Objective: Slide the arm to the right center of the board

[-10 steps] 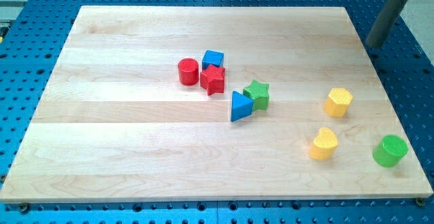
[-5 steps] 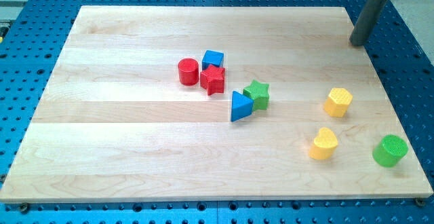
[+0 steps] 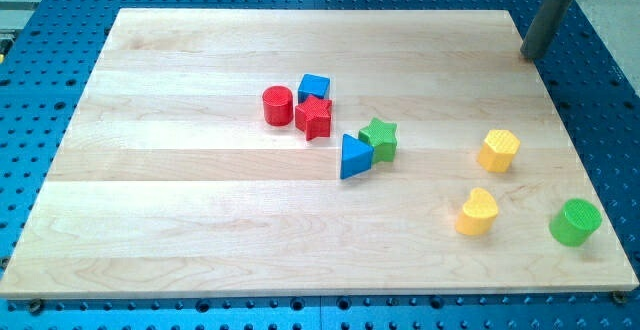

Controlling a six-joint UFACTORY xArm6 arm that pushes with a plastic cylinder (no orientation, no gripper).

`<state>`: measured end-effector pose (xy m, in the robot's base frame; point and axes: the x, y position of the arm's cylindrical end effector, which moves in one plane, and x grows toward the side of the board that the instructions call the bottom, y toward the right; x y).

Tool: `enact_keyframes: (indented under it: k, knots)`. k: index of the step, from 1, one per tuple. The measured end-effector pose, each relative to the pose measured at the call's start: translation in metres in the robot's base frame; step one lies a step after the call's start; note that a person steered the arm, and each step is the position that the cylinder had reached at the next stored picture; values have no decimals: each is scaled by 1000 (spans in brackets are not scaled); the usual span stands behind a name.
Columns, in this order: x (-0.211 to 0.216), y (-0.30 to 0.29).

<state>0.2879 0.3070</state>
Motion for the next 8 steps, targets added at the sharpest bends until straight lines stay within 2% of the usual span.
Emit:
enact_keyframes:
  k: [2,4,8]
  knots:
    - [5,-7]
    - [28,-79]
    - [36,-41]
